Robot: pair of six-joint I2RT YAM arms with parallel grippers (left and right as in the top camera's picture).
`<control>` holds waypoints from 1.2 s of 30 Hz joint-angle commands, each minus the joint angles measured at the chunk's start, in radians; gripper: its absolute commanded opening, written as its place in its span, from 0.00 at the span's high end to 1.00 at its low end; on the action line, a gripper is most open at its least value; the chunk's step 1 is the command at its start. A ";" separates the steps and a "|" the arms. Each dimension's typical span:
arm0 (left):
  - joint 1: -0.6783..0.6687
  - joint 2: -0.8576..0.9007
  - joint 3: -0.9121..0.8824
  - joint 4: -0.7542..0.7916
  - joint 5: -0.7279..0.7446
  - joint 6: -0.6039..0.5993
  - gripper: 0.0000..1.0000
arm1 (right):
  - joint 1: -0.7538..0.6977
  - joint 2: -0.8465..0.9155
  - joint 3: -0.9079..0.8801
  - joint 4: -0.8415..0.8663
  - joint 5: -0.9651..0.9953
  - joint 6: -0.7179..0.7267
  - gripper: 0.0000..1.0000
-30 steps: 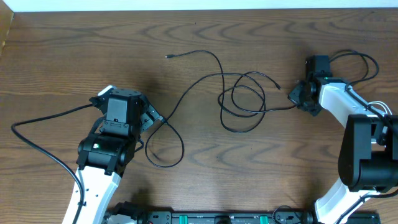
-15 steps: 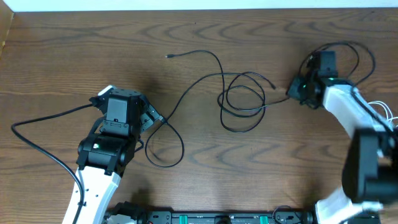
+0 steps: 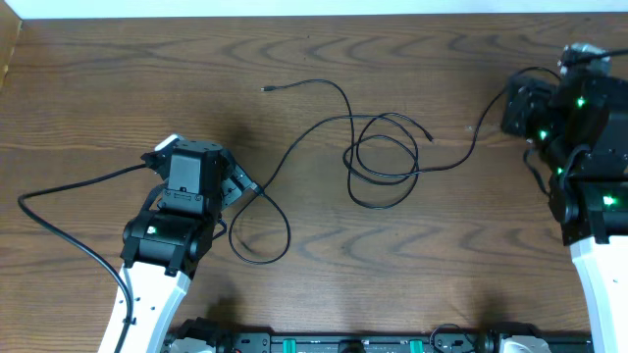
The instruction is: Untangle cables
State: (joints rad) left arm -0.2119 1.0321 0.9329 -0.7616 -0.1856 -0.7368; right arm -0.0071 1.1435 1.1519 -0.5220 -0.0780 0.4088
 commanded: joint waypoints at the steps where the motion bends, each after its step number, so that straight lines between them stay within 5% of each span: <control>1: 0.004 0.001 0.013 -0.005 -0.006 -0.005 0.06 | 0.002 0.037 -0.010 -0.129 0.018 0.259 0.27; 3: 0.004 0.001 0.013 -0.005 -0.006 -0.006 0.06 | 0.002 0.060 -0.012 -0.199 0.018 0.384 0.17; 4: 0.004 0.001 0.013 -0.005 -0.006 -0.005 0.06 | 0.002 0.074 -0.013 -0.223 0.018 0.410 0.03; 10: 0.004 0.001 0.013 -0.005 -0.006 -0.005 0.06 | 0.005 0.172 -0.023 -0.230 -0.059 0.414 0.01; 13: 0.004 0.001 0.013 -0.005 -0.006 -0.005 0.06 | 0.027 0.225 -0.023 -0.229 -0.078 0.414 0.18; 18: 0.004 0.001 0.013 -0.005 -0.006 -0.006 0.06 | 0.071 0.346 -0.023 -0.254 -0.078 0.516 0.28; 28: 0.004 0.001 0.013 -0.005 -0.006 -0.006 0.06 | 0.162 0.540 -0.023 -0.231 0.063 0.874 0.40; 36: 0.004 0.001 0.013 -0.005 -0.006 -0.005 0.06 | 0.162 0.669 -0.023 -0.146 0.068 0.892 0.46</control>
State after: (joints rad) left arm -0.2119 1.0321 0.9329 -0.7616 -0.1856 -0.7368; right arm 0.1501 1.7664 1.1328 -0.6777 -0.0429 1.2560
